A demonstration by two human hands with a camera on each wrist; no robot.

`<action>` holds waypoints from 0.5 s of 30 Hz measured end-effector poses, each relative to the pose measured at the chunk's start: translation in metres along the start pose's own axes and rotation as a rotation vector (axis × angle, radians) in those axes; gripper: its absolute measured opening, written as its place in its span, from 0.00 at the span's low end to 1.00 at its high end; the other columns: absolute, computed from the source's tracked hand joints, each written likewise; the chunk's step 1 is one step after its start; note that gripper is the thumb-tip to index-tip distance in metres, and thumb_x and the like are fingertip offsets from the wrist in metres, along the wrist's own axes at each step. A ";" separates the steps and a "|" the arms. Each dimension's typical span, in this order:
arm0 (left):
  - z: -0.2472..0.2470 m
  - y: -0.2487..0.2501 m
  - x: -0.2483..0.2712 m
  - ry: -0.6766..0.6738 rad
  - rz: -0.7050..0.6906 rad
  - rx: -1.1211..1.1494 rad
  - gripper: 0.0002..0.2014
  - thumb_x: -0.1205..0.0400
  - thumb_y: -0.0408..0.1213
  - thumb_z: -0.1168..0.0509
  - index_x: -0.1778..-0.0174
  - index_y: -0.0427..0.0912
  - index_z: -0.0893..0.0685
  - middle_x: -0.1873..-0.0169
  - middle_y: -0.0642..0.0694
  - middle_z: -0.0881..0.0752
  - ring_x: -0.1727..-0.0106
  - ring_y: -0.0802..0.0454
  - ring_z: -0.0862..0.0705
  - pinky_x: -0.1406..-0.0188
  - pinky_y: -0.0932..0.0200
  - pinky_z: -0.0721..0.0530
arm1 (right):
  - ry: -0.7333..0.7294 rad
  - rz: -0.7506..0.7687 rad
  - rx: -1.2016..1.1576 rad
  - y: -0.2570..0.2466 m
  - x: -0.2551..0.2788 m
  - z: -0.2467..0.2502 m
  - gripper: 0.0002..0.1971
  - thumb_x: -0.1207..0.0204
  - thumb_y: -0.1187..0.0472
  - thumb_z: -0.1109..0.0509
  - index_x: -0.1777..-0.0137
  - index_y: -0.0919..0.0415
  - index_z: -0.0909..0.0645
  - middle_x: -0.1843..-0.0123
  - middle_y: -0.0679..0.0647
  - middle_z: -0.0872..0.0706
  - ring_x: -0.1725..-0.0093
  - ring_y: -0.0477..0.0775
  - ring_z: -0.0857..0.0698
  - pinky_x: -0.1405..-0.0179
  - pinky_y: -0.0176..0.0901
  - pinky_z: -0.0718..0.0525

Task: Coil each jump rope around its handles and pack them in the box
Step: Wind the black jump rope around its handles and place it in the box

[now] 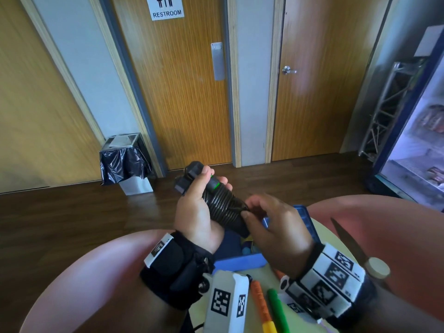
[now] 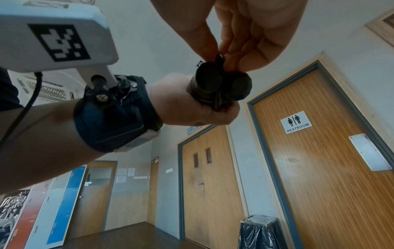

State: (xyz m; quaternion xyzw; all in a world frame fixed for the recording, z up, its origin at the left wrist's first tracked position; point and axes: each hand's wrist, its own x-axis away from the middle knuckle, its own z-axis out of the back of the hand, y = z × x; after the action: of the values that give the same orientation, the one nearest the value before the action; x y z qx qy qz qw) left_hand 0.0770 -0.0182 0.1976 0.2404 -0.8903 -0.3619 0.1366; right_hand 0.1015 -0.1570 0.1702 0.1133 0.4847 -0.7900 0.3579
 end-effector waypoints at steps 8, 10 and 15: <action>-0.038 -0.034 0.006 -0.010 0.021 0.012 0.12 0.30 0.46 0.27 0.56 0.44 0.17 0.66 0.44 0.14 0.61 0.47 0.15 0.57 0.55 0.16 | 0.086 -0.108 -0.196 0.023 0.010 0.043 0.12 0.20 0.67 0.30 0.61 0.52 0.25 0.67 0.45 0.19 0.66 0.44 0.21 0.66 0.31 0.25; -0.049 -0.045 0.004 0.005 0.052 0.022 0.10 0.24 0.46 0.28 0.56 0.44 0.17 0.66 0.45 0.14 0.61 0.48 0.15 0.61 0.57 0.15 | 0.102 -0.172 -0.328 0.031 0.011 0.055 0.13 0.19 0.69 0.30 0.61 0.52 0.25 0.68 0.43 0.18 0.67 0.40 0.22 0.64 0.33 0.23; -0.080 -0.078 0.009 0.040 0.002 -0.024 0.12 0.29 0.46 0.27 0.56 0.44 0.17 0.65 0.44 0.14 0.61 0.49 0.14 0.59 0.56 0.14 | 0.142 -0.294 -0.399 0.053 0.008 0.090 0.10 0.23 0.68 0.25 0.60 0.53 0.20 0.70 0.42 0.17 0.69 0.35 0.22 0.66 0.25 0.25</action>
State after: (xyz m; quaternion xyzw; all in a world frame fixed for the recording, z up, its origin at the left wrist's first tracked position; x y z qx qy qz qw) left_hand 0.1290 -0.1180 0.1989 0.2453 -0.8831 -0.3675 0.1577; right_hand 0.1468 -0.2507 0.1752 0.0238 0.6660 -0.7124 0.2198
